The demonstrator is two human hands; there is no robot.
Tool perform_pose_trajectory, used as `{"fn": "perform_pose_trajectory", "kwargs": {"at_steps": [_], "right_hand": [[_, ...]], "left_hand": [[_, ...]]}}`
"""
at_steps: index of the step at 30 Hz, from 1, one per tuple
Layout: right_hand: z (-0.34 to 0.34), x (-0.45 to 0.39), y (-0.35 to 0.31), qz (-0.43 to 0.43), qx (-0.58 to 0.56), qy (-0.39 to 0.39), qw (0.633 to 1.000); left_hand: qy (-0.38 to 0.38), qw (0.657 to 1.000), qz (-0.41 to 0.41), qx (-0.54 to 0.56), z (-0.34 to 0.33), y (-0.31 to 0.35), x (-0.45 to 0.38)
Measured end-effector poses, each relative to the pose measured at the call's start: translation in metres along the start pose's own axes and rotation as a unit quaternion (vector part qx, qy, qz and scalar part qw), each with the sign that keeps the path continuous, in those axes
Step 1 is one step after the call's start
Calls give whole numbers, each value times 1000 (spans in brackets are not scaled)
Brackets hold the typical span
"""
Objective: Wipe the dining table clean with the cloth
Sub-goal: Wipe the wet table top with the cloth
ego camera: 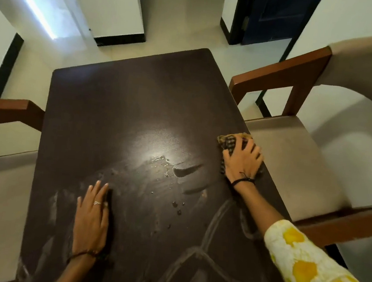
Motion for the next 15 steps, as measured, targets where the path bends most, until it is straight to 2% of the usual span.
{"fn": "perform_pose_trajectory", "kwargs": {"at_steps": [1, 3, 10, 13, 15], "right_hand": [[-1, 7, -11, -24, -3, 10, 1000], [-5, 31, -44, -19, 1, 26, 999], [-19, 126, -166, 191, -47, -28, 980], [-16, 118, -159, 256, -59, 2, 965], [-14, 91, -125, 219, -34, 20, 975]], "left_hand": [[-2, 1000, 16, -10, 1, -8, 3], [-2, 999, 26, -33, 0, -15, 9], [-6, 999, 23, -44, -4, -19, 9], [-3, 999, 23, -34, -3, -20, 9], [3, 999, 24, -29, -3, -21, 9]]}}
Point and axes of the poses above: each hand's wrist, its own x-axis away from the middle knuckle, its own z-axis out of the back of the hand, y = z × x, the point moved 4 cm from there along -x, towards the middle knuckle, and after that the axes turned 1 degree about -z, right-handed, at the moved point
